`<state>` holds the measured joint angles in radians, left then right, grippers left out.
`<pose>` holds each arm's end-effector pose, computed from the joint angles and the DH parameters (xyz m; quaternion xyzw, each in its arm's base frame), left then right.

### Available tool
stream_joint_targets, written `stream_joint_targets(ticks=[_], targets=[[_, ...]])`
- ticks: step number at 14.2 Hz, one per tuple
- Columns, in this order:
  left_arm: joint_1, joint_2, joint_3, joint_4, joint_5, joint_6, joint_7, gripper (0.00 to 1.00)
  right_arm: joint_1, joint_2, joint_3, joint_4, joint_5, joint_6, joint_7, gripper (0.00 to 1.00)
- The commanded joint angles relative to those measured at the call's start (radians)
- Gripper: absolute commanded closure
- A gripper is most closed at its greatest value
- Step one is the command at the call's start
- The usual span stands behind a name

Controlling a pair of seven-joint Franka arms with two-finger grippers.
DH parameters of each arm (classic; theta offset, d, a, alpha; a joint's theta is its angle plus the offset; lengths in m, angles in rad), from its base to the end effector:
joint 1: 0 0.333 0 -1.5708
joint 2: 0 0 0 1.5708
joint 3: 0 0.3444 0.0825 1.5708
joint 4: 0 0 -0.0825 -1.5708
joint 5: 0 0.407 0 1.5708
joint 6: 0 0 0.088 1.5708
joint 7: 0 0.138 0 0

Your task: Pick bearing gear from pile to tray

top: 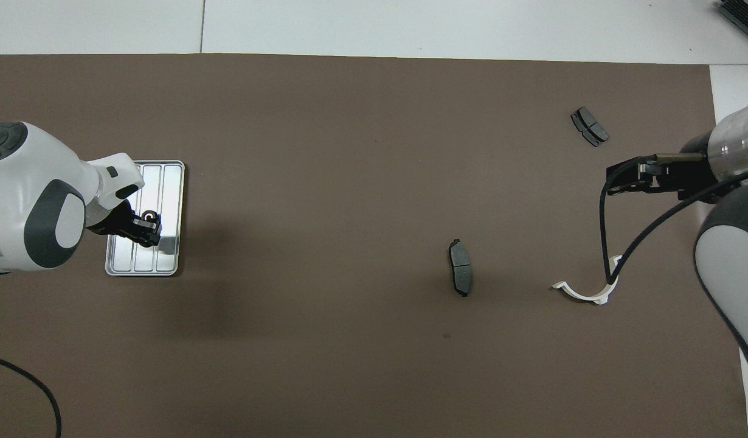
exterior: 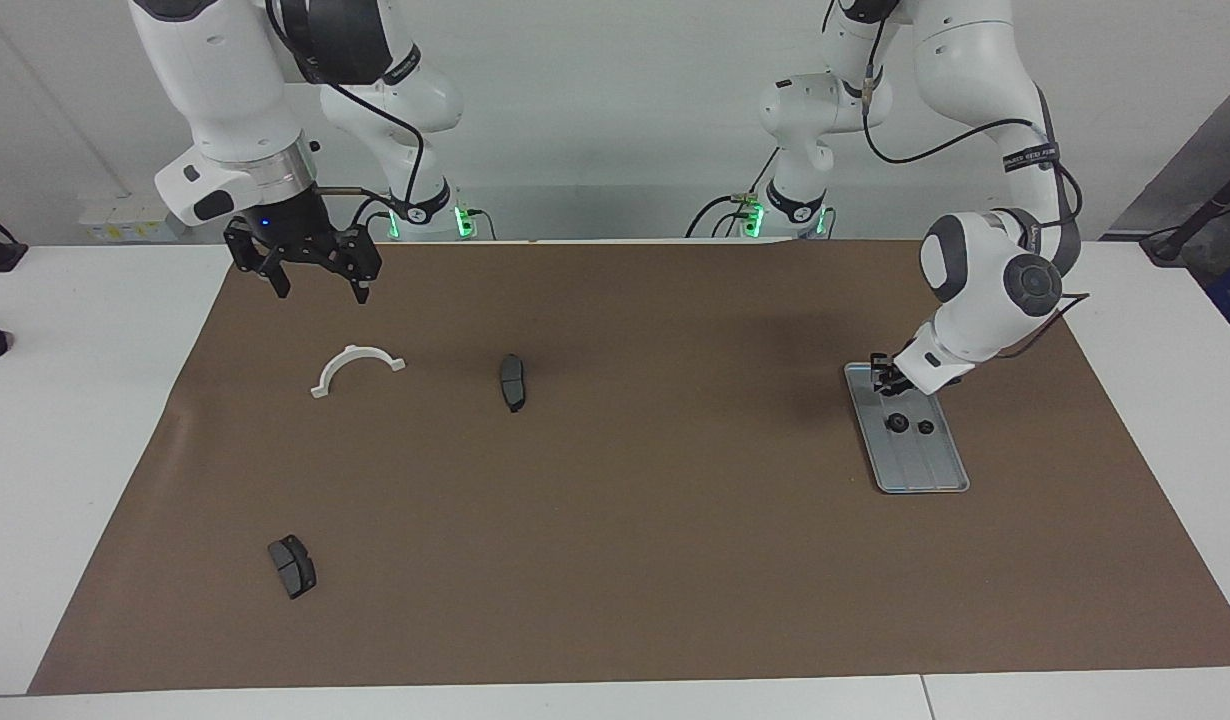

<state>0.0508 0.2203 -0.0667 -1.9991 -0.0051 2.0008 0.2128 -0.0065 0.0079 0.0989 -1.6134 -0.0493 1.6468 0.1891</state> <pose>0.5859 -0.0091 0.3174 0.9877 -0.1121 -0.1074 0.0202 0.5855 0.0476 0.6031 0.9985 -0.0468 0.0160 0.0222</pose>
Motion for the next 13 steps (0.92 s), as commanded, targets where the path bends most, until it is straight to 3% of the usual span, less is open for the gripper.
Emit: stream_joint_targets(ticks=[1, 3, 5, 7, 10, 13], targets=[[0.011, -0.039, -0.004, -0.078, 0.004, 0.056, 0.026, 1.00, -0.017, -0.020, 0.005, -0.022, 0.022, 0.005, -0.016, 0.00], [0.012, -0.050, -0.004, -0.108, 0.004, 0.082, 0.025, 0.89, -0.017, -0.020, 0.005, -0.022, 0.022, 0.005, -0.017, 0.00], [0.017, -0.049, -0.002, -0.103, 0.004, 0.087, 0.019, 0.58, -0.017, -0.020, 0.005, -0.022, 0.020, 0.005, -0.016, 0.00], [0.024, -0.049, -0.004, -0.089, 0.004, 0.088, 0.020, 0.35, -0.017, -0.020, 0.005, -0.022, 0.022, 0.005, -0.016, 0.00], [0.012, -0.049, -0.005, 0.002, 0.004, 0.058, 0.011, 0.30, -0.017, -0.020, 0.005, -0.022, 0.022, 0.005, -0.016, 0.00], [0.006, -0.049, -0.013, 0.159, 0.004, -0.087, -0.001, 0.30, -0.017, -0.020, 0.005, -0.022, 0.022, 0.005, -0.016, 0.00]])
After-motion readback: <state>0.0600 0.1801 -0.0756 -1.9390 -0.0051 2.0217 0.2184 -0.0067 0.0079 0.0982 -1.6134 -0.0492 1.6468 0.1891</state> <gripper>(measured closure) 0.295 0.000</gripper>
